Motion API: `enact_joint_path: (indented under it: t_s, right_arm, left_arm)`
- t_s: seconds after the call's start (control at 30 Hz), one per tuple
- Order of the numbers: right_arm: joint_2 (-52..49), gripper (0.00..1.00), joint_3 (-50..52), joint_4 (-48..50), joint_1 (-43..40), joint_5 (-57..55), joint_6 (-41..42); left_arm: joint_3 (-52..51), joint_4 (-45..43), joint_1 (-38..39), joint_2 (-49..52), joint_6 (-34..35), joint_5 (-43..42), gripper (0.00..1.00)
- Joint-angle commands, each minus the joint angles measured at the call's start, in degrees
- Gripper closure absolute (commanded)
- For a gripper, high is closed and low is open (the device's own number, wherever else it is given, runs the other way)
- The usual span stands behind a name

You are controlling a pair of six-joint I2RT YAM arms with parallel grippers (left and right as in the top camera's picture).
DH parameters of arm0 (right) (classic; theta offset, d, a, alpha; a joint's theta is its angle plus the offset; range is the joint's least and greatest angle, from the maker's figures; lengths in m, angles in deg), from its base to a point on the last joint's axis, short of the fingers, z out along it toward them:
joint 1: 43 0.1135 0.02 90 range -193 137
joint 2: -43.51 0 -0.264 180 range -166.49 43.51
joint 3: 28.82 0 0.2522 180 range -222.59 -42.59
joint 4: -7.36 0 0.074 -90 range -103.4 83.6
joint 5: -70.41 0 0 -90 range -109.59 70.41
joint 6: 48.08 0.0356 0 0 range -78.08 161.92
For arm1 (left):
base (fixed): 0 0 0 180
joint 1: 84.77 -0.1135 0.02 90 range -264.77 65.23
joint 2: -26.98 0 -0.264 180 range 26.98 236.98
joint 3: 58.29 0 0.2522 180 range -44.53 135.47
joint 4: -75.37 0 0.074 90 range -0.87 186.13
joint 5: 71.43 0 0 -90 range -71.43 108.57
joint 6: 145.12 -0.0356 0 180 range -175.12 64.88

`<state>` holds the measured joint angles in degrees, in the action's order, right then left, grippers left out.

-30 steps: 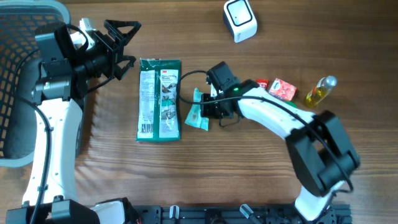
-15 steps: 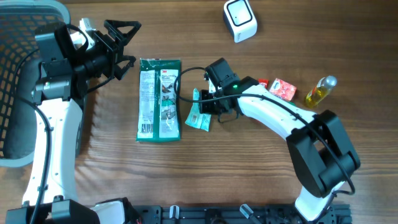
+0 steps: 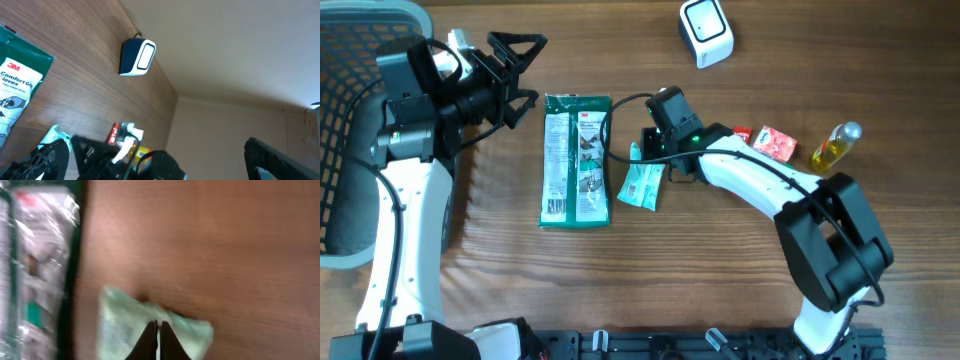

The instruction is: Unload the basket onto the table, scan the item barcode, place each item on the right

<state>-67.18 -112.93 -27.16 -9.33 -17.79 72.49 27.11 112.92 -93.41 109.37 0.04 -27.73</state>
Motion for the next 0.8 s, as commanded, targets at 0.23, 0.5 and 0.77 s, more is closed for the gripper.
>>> enact_joint_path:
  t_s: [0.23, 0.5, 0.77]
  right_arm:
    - [8.2, 0.95, -3.0, -17.1, 0.1, 2.2, -0.6]
    - [12.2, 0.95, -2.3, -6.7, 0.0, -1.6, -0.6]
    - [4.1, 0.96, -2.2, 2.1, 0.0, -0.6, -0.6]
  left_arm:
    - [0.5, -0.1, -0.2, -0.9, -0.9, 0.0, 0.0]
    - [0.5, -0.1, -0.2, -0.9, -0.9, 0.0, 0.0]
    - [0.5, -0.1, -0.2, -0.9, -0.9, 0.0, 0.0]
